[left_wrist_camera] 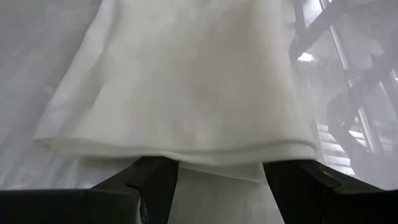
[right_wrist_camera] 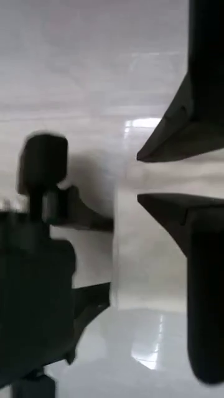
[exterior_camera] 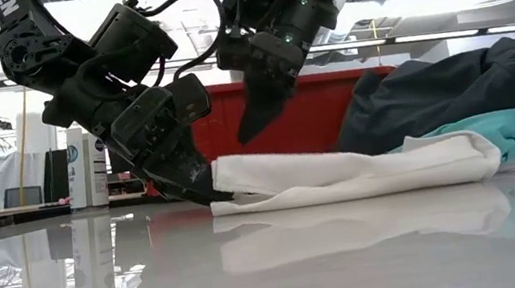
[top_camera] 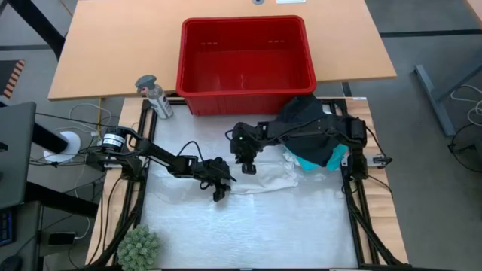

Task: Fold Laundry from Bin
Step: Fold the white underwear

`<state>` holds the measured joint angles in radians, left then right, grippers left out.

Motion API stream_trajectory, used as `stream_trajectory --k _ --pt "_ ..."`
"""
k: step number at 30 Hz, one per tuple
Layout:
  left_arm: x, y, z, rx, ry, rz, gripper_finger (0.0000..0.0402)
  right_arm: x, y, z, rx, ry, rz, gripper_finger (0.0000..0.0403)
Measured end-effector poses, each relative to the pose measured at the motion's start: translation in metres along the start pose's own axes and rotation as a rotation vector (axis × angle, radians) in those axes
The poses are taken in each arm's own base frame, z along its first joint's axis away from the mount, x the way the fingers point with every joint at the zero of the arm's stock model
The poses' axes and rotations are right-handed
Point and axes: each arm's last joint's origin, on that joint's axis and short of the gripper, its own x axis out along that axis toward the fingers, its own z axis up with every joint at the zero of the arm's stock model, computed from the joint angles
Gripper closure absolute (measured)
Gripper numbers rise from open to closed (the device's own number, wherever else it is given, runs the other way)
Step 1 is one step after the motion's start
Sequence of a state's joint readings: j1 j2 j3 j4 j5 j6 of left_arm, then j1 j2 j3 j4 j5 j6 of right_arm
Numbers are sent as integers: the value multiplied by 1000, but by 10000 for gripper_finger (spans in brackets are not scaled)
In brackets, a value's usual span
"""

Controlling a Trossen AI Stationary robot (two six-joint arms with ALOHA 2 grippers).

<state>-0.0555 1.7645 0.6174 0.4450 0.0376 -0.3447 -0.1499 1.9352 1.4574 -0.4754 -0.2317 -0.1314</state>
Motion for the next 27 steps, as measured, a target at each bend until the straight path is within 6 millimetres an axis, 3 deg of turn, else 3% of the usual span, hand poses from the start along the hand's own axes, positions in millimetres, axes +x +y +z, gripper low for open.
stream_trajectory --k 7,10,13,20,27 --pt "0 0 -1 -1 12 0 181 -35 -3 -7 111 85 6 228" --pt "-1 0 -2 -8 37 -14 181 -58 -2 -24 186 232 -13 220" --pt "-1 0 -3 -34 45 -10 181 -69 2 -47 296 383 -49 222" --pt "-18 4 2 -46 92 21 181 -83 47 -80 461 406 -112 233" --pt "-46 2 12 -62 117 7 181 -68 85 -89 480 310 -273 235"
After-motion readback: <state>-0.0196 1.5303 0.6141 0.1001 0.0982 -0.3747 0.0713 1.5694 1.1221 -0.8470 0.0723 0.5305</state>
